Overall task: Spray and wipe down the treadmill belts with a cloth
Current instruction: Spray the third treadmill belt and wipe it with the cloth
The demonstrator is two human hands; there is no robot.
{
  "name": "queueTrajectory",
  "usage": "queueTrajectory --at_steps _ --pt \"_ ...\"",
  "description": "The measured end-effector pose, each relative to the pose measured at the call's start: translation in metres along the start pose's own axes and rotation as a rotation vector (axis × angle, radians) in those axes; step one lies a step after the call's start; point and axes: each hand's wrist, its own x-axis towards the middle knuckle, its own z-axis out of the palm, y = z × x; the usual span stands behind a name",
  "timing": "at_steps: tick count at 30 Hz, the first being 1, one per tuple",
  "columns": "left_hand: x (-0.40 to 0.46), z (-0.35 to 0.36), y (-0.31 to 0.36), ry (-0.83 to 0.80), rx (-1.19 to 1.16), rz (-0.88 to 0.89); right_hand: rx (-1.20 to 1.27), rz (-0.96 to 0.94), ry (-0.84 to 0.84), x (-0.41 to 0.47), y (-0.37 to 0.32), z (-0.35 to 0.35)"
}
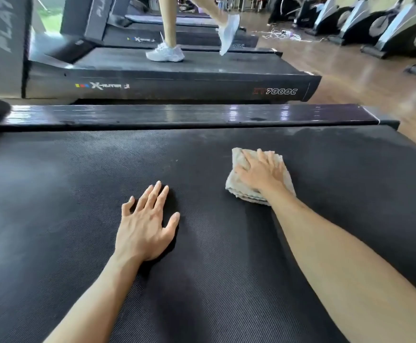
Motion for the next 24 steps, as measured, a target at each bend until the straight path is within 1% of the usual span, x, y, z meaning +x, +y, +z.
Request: queueTrajectory --at_steps 2,4,6,7,9,12,14,16,17,19,21,23,24 --pt "0.001 0.0 0.0 -0.002 0.0 0.005 -0.006 -0.101 -0.029 0.002 -0.039 0.003" --pt "0.001 -0.001 -0.002 -0.009 0.0 0.005 -0.049 -0.287 -0.013 -0.02 -0.065 0.007" --pt "0.001 -0.001 0.0 -0.015 0.013 0.008 -0.035 -0.441 -0.018 -0.062 -0.059 0.011" --pt "0.001 -0.001 0.0 -0.012 0.012 0.006 -0.009 -0.476 -0.025 -0.083 -0.045 0.012" --pt "0.0 -0.001 -0.001 -0.003 -0.002 0.0 0.051 -0.447 -0.021 -0.111 -0.004 0.012" --pt "0.001 0.0 0.0 -0.007 0.005 -0.01 0.044 -0.287 -0.03 -0.093 0.048 0.005" --pt "0.0 0.0 0.001 -0.008 0.001 -0.011 0.008 -0.15 -0.007 -0.056 0.051 0.001" --pt "0.0 -0.001 0.0 -0.006 0.004 -0.01 0.01 -0.055 0.0 -0.022 0.028 0.002" --pt "0.001 -0.001 -0.001 -0.009 0.005 -0.004 0.015 -0.042 0.0 -0.011 0.011 0.002" --pt "0.0 -0.001 0.0 -0.009 0.01 -0.008 0.01 -0.102 -0.01 -0.006 -0.028 0.007" --pt "0.001 -0.001 0.001 -0.011 0.01 -0.002 0.003 -0.243 -0.023 -0.022 -0.055 0.01" --pt "0.001 -0.003 0.001 -0.017 0.023 -0.002 0.016 -0.375 0.005 -0.053 -0.056 0.012" --pt "0.001 -0.003 0.002 -0.019 0.026 -0.001 0.036 -0.409 0.018 -0.069 -0.045 0.012"
